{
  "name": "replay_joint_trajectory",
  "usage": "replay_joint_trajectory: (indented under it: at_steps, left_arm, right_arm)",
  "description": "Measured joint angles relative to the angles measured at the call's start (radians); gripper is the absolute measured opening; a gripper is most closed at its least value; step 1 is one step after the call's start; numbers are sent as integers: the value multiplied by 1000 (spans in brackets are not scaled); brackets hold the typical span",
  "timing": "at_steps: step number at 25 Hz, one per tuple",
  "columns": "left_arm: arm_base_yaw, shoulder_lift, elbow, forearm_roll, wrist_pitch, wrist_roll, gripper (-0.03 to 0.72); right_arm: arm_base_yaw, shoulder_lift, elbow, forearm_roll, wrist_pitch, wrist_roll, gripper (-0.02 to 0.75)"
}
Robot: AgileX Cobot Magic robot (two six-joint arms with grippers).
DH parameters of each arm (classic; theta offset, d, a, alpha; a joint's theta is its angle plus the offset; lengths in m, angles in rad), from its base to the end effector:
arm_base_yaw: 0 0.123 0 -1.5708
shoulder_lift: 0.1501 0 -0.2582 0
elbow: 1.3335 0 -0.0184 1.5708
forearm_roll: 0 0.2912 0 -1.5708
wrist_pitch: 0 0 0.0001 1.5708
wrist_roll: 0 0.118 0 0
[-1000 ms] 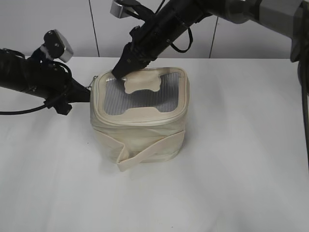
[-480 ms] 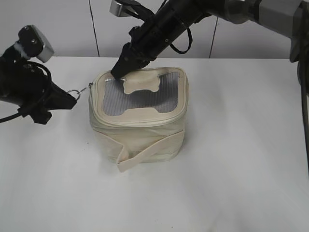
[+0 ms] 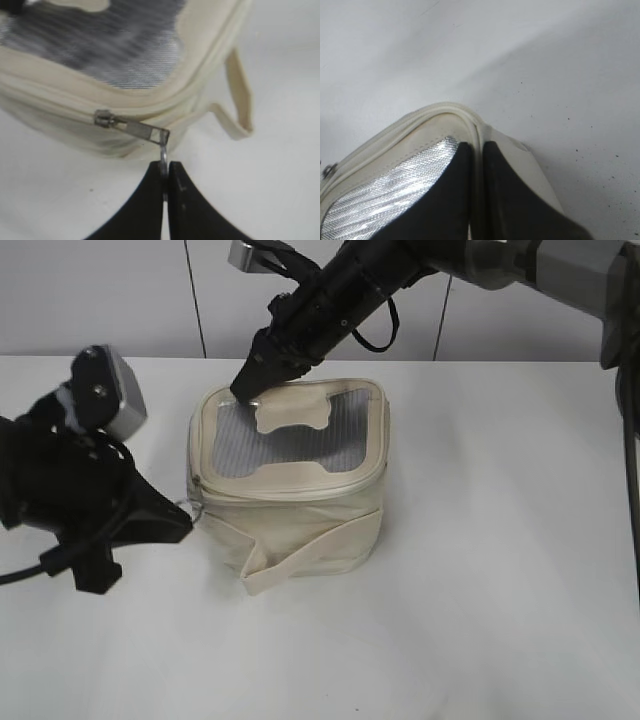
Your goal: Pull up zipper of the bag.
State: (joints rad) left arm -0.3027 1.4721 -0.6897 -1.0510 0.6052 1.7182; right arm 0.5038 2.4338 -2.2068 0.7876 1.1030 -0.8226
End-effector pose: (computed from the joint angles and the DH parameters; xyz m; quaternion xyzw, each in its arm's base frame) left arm 0.2707 -0.1456 0.1207 0.5293 0.7693 -0.1813 0.3086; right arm 0.4476 0.3320 0.1563 -0.4704 0.7886 0.3376 0.2070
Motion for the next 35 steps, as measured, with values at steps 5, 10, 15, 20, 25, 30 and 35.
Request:
replay_joint_trajectory:
  at_steps: [5, 10, 15, 20, 25, 30, 35]
  left_arm:
    - [-206, -6, 25, -23, -76, -44, -4]
    - [-461, 24, -7, -157, -333, -48, -4]
    - [-493, 54, -29, -297, -365, -88, 11]
    - [-353, 4, -30, -275, -135, -195, 263]
    - [-132, -61, -40, -181, 24, -344, 396]
    - [32, 9, -203, -134, 108, -367, 400]
    - [21, 256, -571, -82, 266, -373, 400]
  right_arm:
    - [0, 0, 0, 0, 0, 5, 41]
    - [0, 0, 0, 0, 2, 8, 41]
    - [-3, 0, -3, 0, 5, 37, 74]
    - [-41, 7, -77, -23, 84, 129, 385]
    - [-148, -8, -136, -76, 100, 278, 370]
    - [-272, -146, 21, -65, 100, 292, 340]
    - [-385, -388, 526, 99, -38, 64, 312]
